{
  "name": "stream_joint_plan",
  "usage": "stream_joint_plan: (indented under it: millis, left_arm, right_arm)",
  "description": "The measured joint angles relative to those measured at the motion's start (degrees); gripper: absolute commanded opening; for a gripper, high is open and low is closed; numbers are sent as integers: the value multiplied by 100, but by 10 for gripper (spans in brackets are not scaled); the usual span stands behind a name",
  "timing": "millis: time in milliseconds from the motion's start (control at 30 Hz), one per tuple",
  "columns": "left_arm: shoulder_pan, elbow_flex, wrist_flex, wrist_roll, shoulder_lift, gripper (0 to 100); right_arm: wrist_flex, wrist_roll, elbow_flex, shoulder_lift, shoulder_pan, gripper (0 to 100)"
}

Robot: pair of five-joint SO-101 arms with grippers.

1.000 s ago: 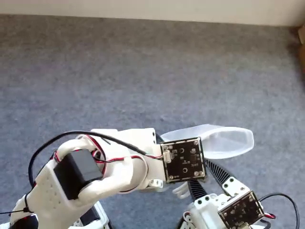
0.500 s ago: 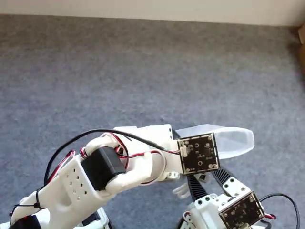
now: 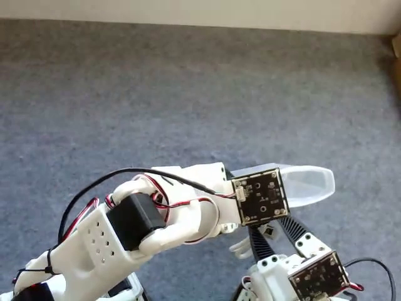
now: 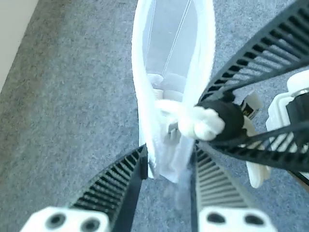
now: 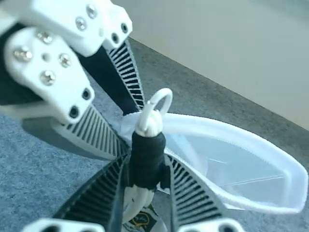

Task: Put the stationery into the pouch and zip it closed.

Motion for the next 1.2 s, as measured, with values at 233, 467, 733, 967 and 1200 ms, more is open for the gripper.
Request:
stream_joint_plan:
  millis: [233,467,733,967,1200]
  left_arm:
    - [0,440,-431,44,-70,6]
    - [9,914,-818,255,-422,6]
    - [-510,1679,-985,554,-1925,5]
    - [-563,1723,-993,571,-2356,5]
    - [-818,1723,-818,484,-2356,5]
  right_arm:
    - [0,-202,0,0,281,5]
    - [-9,-765,0,0,308,4]
    - [-563,-1345,9,0,765,4]
    - [-1222,-1600,396,0,1222,4]
    - [-1960,-1609,1178,-9,1802,4]
